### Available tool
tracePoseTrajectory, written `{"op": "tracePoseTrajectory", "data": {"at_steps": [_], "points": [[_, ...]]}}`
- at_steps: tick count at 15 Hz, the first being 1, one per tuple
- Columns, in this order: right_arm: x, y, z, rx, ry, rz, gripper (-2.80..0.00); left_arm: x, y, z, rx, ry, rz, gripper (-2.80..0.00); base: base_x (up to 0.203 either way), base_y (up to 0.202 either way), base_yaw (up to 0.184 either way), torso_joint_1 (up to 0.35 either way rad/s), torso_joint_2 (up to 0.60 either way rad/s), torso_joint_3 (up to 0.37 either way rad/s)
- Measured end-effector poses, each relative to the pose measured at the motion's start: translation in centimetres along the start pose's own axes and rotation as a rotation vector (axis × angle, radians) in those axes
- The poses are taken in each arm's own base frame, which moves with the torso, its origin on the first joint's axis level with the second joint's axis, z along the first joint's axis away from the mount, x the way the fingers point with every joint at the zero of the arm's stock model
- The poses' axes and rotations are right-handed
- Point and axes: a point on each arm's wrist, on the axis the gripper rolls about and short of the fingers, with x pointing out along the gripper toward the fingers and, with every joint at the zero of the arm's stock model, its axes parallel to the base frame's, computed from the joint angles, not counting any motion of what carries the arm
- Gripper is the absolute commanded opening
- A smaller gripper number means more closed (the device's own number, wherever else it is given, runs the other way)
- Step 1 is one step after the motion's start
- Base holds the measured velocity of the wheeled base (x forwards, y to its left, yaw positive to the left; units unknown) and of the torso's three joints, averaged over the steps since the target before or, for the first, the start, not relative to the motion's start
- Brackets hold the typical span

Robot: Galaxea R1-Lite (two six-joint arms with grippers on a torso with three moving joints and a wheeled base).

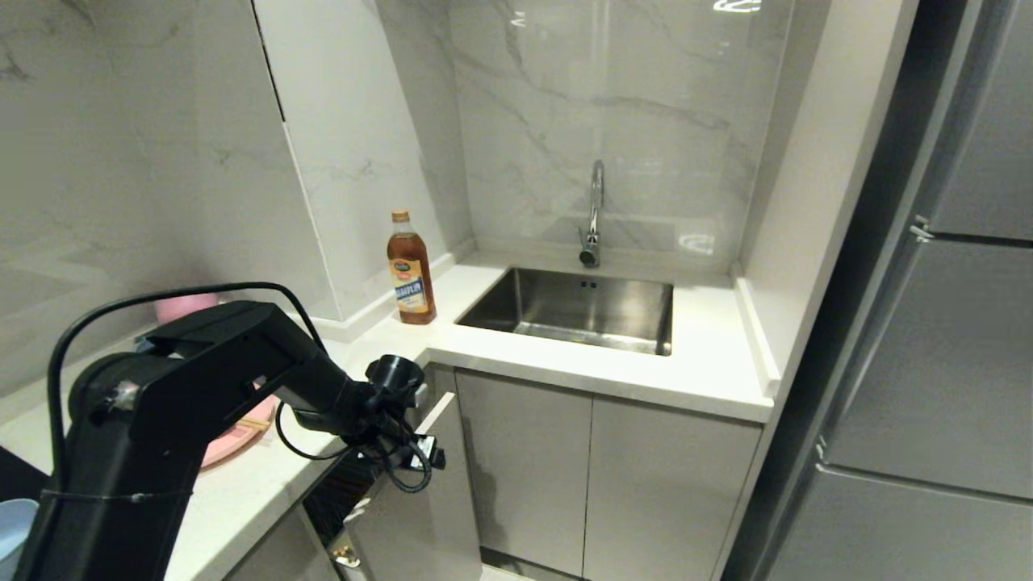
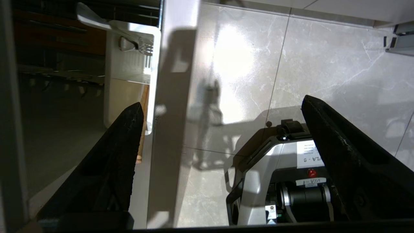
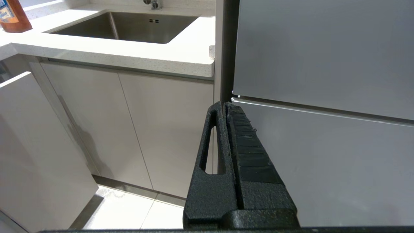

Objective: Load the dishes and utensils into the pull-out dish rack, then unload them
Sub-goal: Open the cupboard

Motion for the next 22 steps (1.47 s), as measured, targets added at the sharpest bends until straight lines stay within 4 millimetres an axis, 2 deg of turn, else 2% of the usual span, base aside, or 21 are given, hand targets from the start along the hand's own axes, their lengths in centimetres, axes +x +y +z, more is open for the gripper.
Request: {"op": "tracePoseTrajectory", "data": {"at_steps": [12, 22], "points": [[0.0, 0.0, 0.0, 0.0, 0.0, 0.0, -2.8, -0.2, -2.9, -0.2, 0.04, 0.022, -0.029, 0.0, 0.0, 0.0, 0.0, 0.0, 0.0, 0.0], [0.0, 0.0, 0.0, 0.0, 0.0, 0.0, -2.8, -1.0, -6.2, -0.4, 0.071, 0.054, -0.044, 0.0, 0.0, 0.0, 0.0, 0.0, 0.0, 0.0]]}}
